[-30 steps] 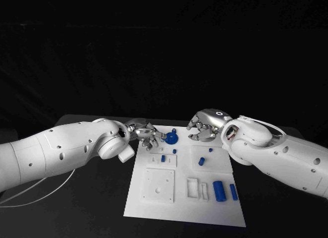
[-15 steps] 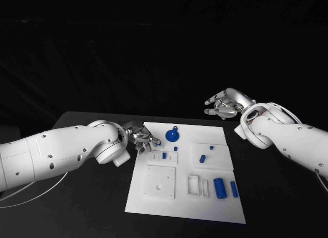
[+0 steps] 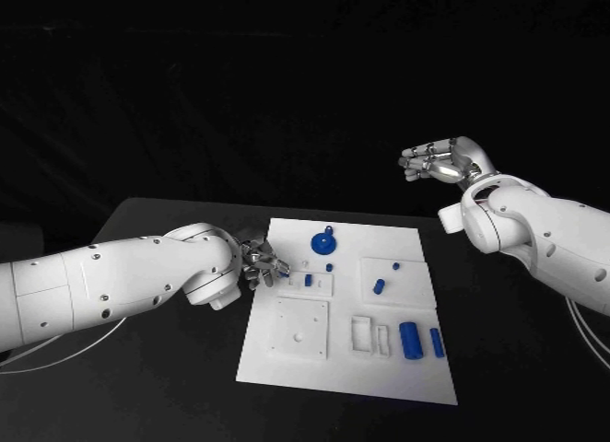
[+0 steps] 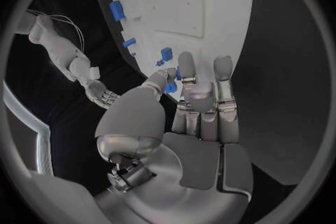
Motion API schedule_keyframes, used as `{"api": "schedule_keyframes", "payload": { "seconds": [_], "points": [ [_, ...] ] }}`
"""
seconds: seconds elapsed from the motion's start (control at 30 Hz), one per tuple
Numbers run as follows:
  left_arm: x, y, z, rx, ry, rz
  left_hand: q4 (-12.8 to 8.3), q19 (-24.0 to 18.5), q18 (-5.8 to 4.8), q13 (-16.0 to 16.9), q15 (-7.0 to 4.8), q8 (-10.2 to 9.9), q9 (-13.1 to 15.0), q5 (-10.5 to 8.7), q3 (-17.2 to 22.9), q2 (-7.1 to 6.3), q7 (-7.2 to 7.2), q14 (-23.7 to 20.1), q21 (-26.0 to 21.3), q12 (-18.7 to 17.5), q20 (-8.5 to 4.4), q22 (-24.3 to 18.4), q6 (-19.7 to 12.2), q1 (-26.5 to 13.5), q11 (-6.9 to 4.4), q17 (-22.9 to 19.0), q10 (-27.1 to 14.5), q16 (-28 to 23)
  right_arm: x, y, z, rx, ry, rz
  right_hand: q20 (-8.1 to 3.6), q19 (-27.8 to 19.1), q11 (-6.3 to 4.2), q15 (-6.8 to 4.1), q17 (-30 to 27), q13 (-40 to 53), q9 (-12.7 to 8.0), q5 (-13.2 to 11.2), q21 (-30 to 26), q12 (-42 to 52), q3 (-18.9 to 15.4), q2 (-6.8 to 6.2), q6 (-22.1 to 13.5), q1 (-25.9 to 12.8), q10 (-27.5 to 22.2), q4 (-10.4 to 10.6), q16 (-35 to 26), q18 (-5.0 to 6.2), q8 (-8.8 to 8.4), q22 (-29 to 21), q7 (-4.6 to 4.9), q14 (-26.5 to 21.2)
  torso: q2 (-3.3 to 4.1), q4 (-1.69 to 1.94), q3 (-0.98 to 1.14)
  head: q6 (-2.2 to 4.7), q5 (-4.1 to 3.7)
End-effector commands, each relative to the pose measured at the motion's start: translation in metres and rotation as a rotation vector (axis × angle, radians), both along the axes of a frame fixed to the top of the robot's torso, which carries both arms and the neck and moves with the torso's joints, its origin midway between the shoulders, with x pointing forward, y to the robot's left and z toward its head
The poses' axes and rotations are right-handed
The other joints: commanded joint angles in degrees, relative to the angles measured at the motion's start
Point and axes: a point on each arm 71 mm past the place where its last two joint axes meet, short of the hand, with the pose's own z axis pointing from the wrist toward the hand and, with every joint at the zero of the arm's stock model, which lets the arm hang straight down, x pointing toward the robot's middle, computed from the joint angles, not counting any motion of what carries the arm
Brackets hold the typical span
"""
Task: Assemble the parts on the task board
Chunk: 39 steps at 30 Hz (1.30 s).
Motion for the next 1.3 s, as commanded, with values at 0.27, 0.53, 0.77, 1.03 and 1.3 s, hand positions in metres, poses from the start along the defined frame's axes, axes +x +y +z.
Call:
{"api": "schedule_keyframes", "payload": {
  "seconds": [0.27,0.53,0.77,1.03,1.3],
  "points": [
    [0.004,-0.007,0.000,0.077,-0.063,0.007,-3.4,0.1,-0.73,0.3,-0.13,0.2,0.8,0.99,2.9,-0.12,-5.50,0.7,1.0,1.4,0.17,1.2,7.5,-0.4,-0.79,1.9,2.7,1.3,0.004,-0.002,0.000,0.238,0.037,0.045,2.99,0.2,1.12,1.13,-8.9,-0.5,-0.1,-0.3,0.6,-3.4,-2.0,1.70,-1.6,0.4,-2.3,-1.6,-7.4,2.25,-0.18,-24.1,-0.30,0.3,0.01,-0.05,0.04,-0.76,0.04],
    [0.004,-0.014,-0.002,0.100,-0.049,-0.024,-3.4,0.1,-0.73,0.3,-0.13,0.2,0.8,0.99,2.9,-0.12,-5.50,0.7,1.0,1.4,0.17,1.2,7.5,-0.4,-0.79,1.9,2.7,1.3,0.005,-0.001,-0.001,0.254,0.043,0.054,3.37,0.1,1.30,1.23,-9.0,-0.5,-0.1,-0.4,0.6,-3.6,-2.2,1.97,-1.4,0.5,-2.4,-1.9,-7.5,2.80,-0.15,-24.1,-0.28,0.5,-0.02,-0.06,0.02,-1.12,-0.08],
    [0.004,-0.017,-0.004,0.129,-0.027,-0.048,-3.4,-0.1,-0.70,0.1,-0.10,0.2,1.2,1.19,3.0,-0.11,-5.49,0.6,1.4,1.5,0.21,1.2,7.4,-0.4,-0.78,2.2,2.7,1.4,0.005,-0.001,-0.001,0.256,0.045,0.059,3.27,0.1,1.37,1.37,-9.0,-0.5,-0.1,-0.6,0.6,-3.6,-2.4,2.05,-1.6,0.5,-2.5,-1.9,-7.5,2.69,-0.16,-24.1,-0.20,0.5,-0.03,0.00,0.01,-1.29,-0.12],
    [0.004,-0.019,-0.006,0.147,-0.019,-0.065,-3.5,-0.2,-0.71,0.1,-0.08,0.2,1.3,1.23,3.0,-0.08,-5.49,0.7,1.5,1.5,0.22,1.2,7.4,-0.4,-0.78,2.3,2.7,1.4,0.005,0.001,-0.002,0.253,0.053,0.073,3.17,-0.1,1.44,1.48,-9.0,-0.5,-0.1,-1.2,0.6,-3.6,-2.8,2.24,-1.8,0.6,-2.7,-2.0,-7.5,2.43,-0.16,-24.1,-0.14,0.3,-0.02,-0.01,-0.01,-1.39,-0.22],
    [0.003,-0.021,-0.007,0.155,-0.011,-0.077,-3.6,-0.3,-0.70,0.1,-0.10,0.2,1.5,2.17,3.1,-0.19,-5.49,0.7,1.7,1.6,0.20,1.2,7.4,-0.5,-0.79,2.5,2.7,1.4,0.005,0.002,-0.002,0.250,0.057,0.083,3.14,-0.1,1.45,1.50,-9.0,-0.5,-0.1,-1.3,0.6,-3.6,-3.2,2.40,-1.9,0.7,-2.7,-2.0,-7.5,2.40,-0.17,-24.1,-0.14,0.2,-0.03,0.01,0.00,-1.46,-0.25]
  ]
}}
